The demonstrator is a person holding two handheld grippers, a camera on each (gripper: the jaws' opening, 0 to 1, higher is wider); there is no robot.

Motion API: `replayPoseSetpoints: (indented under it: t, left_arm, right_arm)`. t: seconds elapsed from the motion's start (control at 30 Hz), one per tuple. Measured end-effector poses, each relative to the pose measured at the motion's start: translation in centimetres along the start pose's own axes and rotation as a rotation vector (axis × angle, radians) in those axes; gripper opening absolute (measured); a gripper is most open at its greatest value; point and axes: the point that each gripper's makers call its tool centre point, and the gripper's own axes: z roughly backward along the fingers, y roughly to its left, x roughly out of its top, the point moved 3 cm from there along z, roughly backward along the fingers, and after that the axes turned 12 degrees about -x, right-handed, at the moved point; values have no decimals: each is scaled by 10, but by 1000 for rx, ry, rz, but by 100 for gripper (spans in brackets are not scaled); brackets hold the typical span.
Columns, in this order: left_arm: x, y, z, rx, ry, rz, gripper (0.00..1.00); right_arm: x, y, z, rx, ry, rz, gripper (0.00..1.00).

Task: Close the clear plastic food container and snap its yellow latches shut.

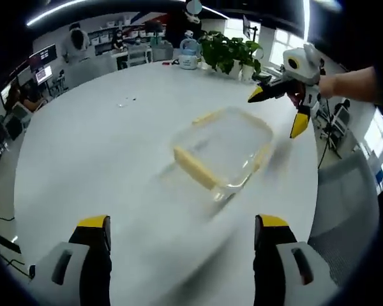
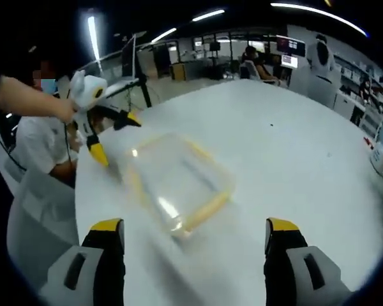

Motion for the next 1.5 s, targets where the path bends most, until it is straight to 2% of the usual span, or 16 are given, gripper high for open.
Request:
replayPoseSetpoints:
  t: [0.07,0.13,0.23,0.33,0.53,0.63,0.7,0.8,0.9,1.03,1.27,1.5]
  left_arm:
    - [-1,-1,0,-7,-25,26,95]
    - [1,-4,-1,-22,-81,88,95]
    - [6,-6,2,-28,-152,125,95]
    - [8,-9,3,-41,-189,144,95]
    - [4,-18,2,-61,-198,133,95]
    - [4,-21,2,-70,-223,150,95]
    - [3,-24,1,-100,-243,186,96]
    - [2,-22,3,-77,-245,181,95]
    - [5,-22,7,-76,-290,211,96]
    - [3,-24,10,-68,-304,197,95]
    - [-9,-35,14,-67,-334,197,95]
    - [-22,-50,13,-80,-329,207,95]
  right_arm:
    - [-4,1,0,0,1,-9,92]
    - [-5,2,1,-4,-5,-28,91]
    - [-3,5,4,-9,-33,-59,92]
    - [-3,7,6,-12,-59,-89,92]
    - [-11,10,9,-23,-65,-88,93]
    - [-10,10,11,-31,-84,-105,93]
    - [-10,8,11,-39,-92,-117,93]
    - [-11,8,12,-45,-95,-125,93]
    - [-12,11,14,-46,-98,-128,93]
    - [-15,14,17,-45,-104,-132,93]
    - [-21,21,25,-53,-120,-143,92]
    - [-27,26,32,-63,-137,-164,91]
